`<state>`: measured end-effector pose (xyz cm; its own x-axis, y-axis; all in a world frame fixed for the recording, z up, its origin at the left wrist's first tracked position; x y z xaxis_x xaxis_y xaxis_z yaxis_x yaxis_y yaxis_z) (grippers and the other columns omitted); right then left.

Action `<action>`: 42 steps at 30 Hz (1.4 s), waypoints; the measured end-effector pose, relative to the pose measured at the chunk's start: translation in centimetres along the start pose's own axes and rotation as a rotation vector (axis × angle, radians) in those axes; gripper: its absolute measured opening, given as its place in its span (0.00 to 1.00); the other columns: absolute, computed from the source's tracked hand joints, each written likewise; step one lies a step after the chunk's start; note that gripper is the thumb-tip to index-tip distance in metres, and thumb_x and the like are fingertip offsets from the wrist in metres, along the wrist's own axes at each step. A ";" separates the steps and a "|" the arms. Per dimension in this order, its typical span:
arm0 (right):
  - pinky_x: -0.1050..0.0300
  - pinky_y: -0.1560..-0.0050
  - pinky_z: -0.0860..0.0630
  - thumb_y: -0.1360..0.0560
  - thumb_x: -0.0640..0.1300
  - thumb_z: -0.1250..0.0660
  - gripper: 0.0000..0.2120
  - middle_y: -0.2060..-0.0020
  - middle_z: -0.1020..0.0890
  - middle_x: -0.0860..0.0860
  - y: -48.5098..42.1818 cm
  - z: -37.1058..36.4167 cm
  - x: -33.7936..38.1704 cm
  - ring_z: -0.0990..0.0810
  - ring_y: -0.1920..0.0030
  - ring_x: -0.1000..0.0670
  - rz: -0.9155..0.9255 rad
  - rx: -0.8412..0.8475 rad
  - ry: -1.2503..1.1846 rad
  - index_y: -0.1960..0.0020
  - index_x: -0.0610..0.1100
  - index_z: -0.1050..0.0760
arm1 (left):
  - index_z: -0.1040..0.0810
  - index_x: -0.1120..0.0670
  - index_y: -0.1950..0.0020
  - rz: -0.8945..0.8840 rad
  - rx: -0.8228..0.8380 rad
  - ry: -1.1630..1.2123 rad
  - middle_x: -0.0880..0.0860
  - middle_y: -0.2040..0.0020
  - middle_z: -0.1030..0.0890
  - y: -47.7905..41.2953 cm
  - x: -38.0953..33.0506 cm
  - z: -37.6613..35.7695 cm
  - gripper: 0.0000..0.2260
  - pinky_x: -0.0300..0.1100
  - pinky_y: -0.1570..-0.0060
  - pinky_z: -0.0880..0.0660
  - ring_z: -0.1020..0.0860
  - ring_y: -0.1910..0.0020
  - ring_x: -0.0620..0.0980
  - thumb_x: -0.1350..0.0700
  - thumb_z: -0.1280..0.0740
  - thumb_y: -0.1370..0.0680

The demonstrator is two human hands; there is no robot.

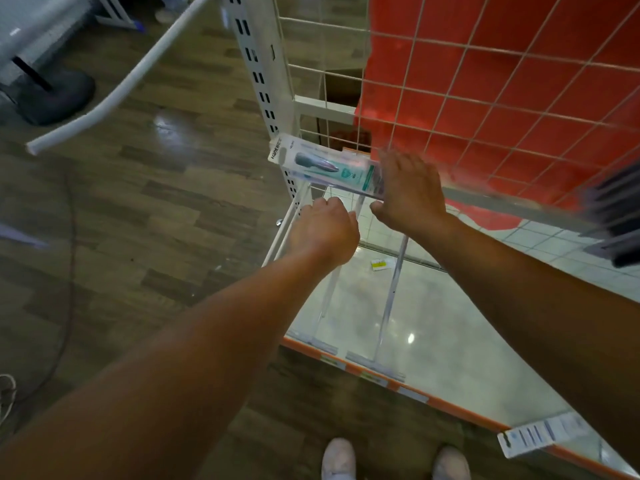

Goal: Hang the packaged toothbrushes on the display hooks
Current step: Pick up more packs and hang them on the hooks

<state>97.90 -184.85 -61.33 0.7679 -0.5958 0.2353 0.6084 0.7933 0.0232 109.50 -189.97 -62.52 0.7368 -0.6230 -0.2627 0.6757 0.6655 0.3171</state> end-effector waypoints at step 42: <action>0.62 0.51 0.24 0.20 0.40 0.40 0.10 0.48 0.20 0.50 15.6 7.7 3.9 0.20 0.48 0.52 -0.337 0.218 -1.225 0.40 0.50 0.27 | 0.23 0.48 0.47 0.196 0.012 1.389 0.51 0.53 0.17 12.2 -2.4 6.3 0.07 0.46 0.54 0.18 0.17 0.52 0.51 0.60 0.35 0.20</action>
<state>108.85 -173.79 -52.53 -0.1705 -0.3592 0.9176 0.6008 0.7001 0.3857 115.83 -182.90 -52.26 0.2431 0.3935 -0.8866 0.5656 0.6851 0.4591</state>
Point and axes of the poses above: each hand's wrist, its own y-axis away from the middle knuckle, its own z-axis out of the back of the hand, x = y × z, the point moved 7 cm from there along -y, towards the middle knuckle
